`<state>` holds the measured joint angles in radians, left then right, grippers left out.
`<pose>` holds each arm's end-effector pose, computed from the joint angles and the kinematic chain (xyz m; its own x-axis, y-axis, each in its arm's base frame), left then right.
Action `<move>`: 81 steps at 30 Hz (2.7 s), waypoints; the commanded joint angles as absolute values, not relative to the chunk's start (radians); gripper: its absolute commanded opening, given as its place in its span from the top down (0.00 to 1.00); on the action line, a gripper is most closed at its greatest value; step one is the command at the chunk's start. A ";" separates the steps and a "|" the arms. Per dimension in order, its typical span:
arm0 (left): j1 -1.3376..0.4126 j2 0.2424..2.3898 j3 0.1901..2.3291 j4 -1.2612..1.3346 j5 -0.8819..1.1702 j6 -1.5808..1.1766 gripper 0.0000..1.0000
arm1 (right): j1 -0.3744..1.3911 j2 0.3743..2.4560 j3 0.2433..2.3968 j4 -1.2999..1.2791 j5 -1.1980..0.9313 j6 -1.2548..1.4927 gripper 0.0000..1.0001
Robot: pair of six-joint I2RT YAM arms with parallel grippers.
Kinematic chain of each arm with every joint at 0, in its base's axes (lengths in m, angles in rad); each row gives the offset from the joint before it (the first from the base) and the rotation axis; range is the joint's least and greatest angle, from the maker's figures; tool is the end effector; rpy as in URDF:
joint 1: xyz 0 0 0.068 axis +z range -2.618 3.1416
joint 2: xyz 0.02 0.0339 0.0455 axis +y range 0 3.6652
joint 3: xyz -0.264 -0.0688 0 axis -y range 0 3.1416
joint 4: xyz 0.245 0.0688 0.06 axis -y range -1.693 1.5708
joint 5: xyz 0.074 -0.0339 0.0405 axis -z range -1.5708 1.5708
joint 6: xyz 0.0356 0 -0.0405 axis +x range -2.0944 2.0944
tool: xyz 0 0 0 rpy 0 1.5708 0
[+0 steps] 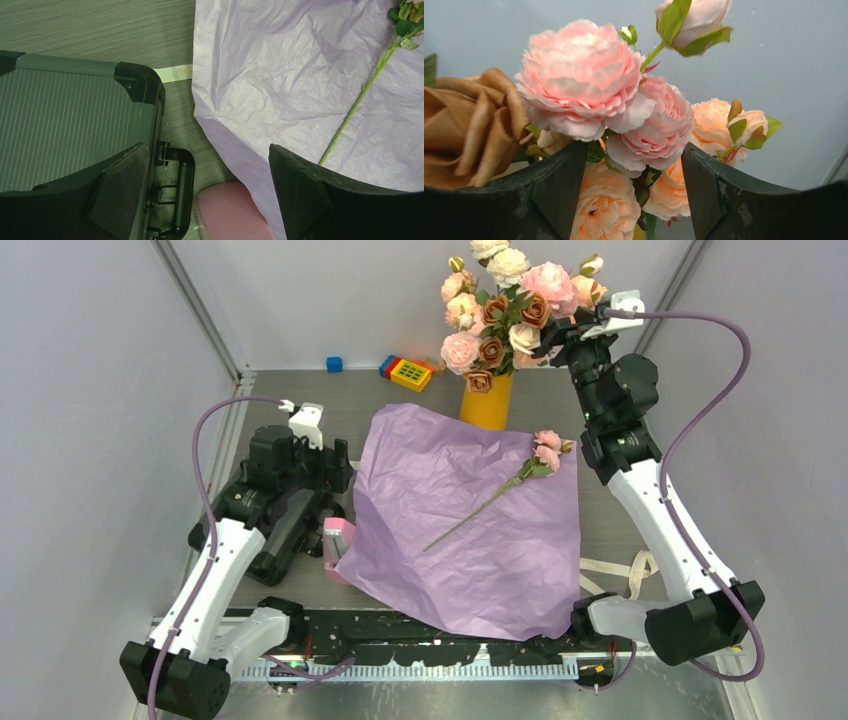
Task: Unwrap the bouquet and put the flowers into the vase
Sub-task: Insert the fake flower into the vase, then pick up the fake flower from the wrapping paper.
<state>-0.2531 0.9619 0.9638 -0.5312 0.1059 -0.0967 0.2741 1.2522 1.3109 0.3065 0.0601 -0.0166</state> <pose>0.2007 -0.0558 0.3353 -0.5191 0.0351 -0.8540 0.2886 0.9477 -0.1365 0.2708 0.0739 0.4776 0.3473 0.0805 -0.9343 -0.2104 0.9776 0.0059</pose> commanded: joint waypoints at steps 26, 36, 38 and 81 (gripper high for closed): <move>-0.249 0.920 0.954 -0.486 0.096 -0.101 0.08 | 0.279 0.893 1.197 0.089 0.035 0.044 0.23; -0.249 0.924 0.954 -0.483 0.098 -0.105 0.08 | 0.279 0.724 1.123 -0.184 0.334 0.326 0.24; -0.249 0.927 0.954 -0.485 0.093 -0.103 0.08 | 0.279 0.689 1.090 -0.248 0.419 0.395 0.25; -0.249 0.952 0.973 -0.512 0.031 -0.066 0.08 | -0.024 1.438 0.734 0.011 -0.082 0.945 0.33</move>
<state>-0.2531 0.9527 0.9569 -0.5327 0.0269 -0.0734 -0.0517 1.3930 0.7631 -0.1078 -0.0406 0.8715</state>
